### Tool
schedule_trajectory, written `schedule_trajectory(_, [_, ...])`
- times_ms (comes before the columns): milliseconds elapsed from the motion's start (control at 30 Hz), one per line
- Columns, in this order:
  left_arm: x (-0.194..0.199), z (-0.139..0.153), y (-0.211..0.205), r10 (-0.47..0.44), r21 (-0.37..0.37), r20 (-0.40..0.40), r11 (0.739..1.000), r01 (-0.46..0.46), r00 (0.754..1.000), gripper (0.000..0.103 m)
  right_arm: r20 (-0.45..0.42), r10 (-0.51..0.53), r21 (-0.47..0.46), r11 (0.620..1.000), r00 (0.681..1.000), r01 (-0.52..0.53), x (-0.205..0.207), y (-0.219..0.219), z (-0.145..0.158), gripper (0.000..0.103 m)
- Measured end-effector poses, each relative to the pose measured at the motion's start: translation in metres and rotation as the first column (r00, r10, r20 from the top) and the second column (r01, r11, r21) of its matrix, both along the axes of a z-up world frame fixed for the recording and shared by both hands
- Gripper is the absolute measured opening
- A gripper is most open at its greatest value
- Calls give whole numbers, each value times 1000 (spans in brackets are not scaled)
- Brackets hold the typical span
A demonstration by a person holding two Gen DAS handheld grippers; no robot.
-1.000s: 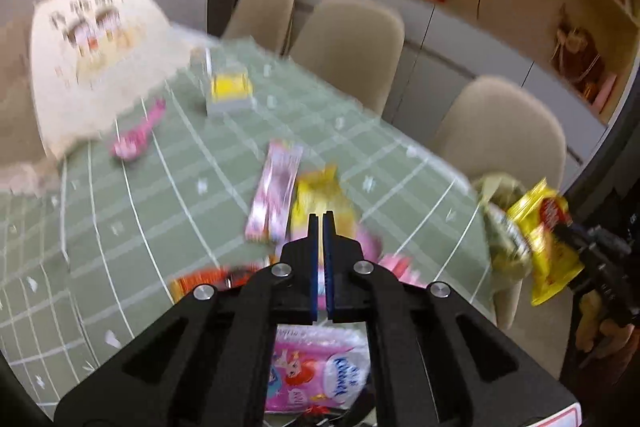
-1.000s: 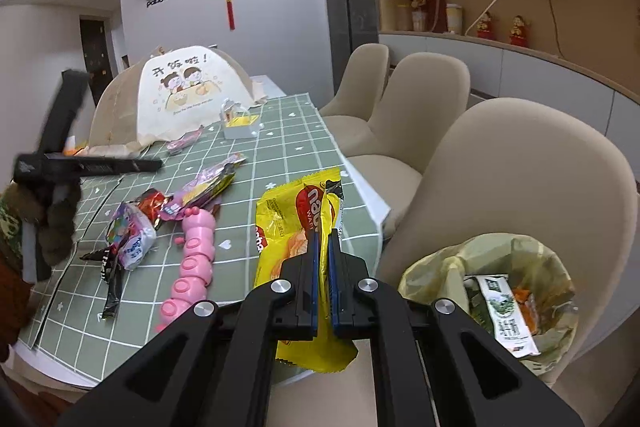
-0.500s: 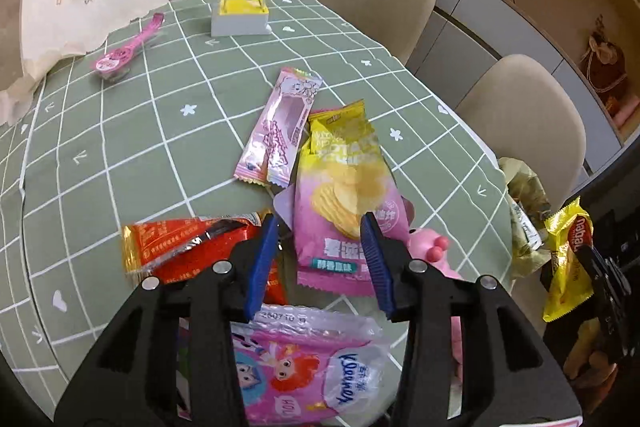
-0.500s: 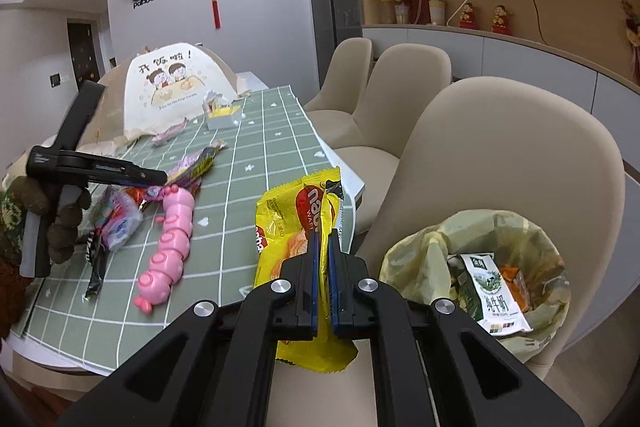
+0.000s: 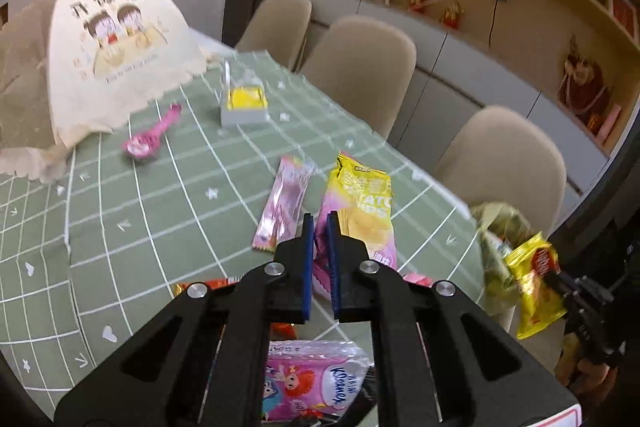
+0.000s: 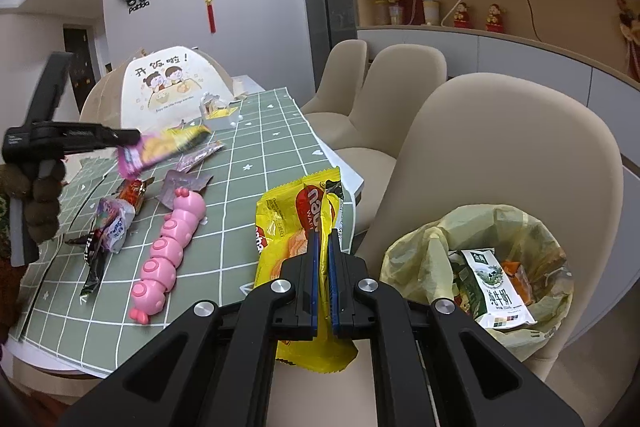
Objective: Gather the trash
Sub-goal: 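Lift the Nabati pack with the right tool while the left tool lifts the chips bag, then carry the Nabati pack and chips bag to the trash bag and release both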
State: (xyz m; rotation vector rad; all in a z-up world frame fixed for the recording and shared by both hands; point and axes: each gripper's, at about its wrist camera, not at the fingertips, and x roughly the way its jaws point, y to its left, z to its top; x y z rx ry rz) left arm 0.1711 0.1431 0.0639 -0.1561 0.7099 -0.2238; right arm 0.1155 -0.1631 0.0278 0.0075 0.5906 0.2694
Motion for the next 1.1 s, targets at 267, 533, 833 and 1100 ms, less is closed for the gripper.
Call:
schedule_trajectory(267, [-16, 29, -62, -125, -41, 75, 991, 128, 989, 6, 37, -81, -79, 993, 996, 83, -4, -36, 14, 6])
schedule_trajectory(533, [-10, 8, -189, -322, -67, 6, 944, 322, 947, 7, 73, -246, -112, 961, 967, 253, -11, -111, 24, 6])
schedule_trajectory(833, [30, -51, -298, -435, -76, -151, 901, 428, 888, 7, 17, -355, -72, 932, 935, 355, 5, -181, 3, 6])
schedule_trajectory(1100, [68, -96, -339, -480, -101, -221, 877, 469, 849, 7, -39, -368, -65, 929, 929, 365, 26, -199, -17, 6])
